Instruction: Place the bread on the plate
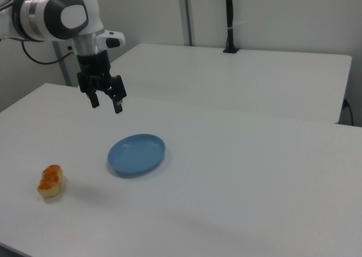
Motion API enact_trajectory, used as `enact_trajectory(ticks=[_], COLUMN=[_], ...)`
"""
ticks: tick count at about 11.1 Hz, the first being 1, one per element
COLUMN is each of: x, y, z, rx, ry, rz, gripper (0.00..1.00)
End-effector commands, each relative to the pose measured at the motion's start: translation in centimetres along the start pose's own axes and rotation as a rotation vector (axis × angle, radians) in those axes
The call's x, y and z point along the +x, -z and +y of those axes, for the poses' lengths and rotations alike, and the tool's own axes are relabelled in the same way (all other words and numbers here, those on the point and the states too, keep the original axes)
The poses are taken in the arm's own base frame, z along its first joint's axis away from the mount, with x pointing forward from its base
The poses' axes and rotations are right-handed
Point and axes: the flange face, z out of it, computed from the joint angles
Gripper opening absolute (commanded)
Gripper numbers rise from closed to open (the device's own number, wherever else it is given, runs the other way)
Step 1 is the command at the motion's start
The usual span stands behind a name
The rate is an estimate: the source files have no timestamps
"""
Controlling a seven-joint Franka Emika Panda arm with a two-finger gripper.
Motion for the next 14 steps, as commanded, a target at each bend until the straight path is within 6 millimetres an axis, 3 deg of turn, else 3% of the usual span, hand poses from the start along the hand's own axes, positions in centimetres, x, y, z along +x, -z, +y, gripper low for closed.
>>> enact_trajectory(ticks=[1, 10, 12, 14], x=[-0.2, -0.4, -0.2, -0.7], y=[0.4, 0.7, -0.2, -0.8], z=[0.1, -0.1, -2.1, -6.5], rx=[-0.001, -0.001, -0.002, -0.012], ry=[-0.005, 0.007, 0.046, 0.123], rz=[-0.018, -0.013, -0.030, -0.039], gripper=[1.00, 1.00, 1.00, 1.00])
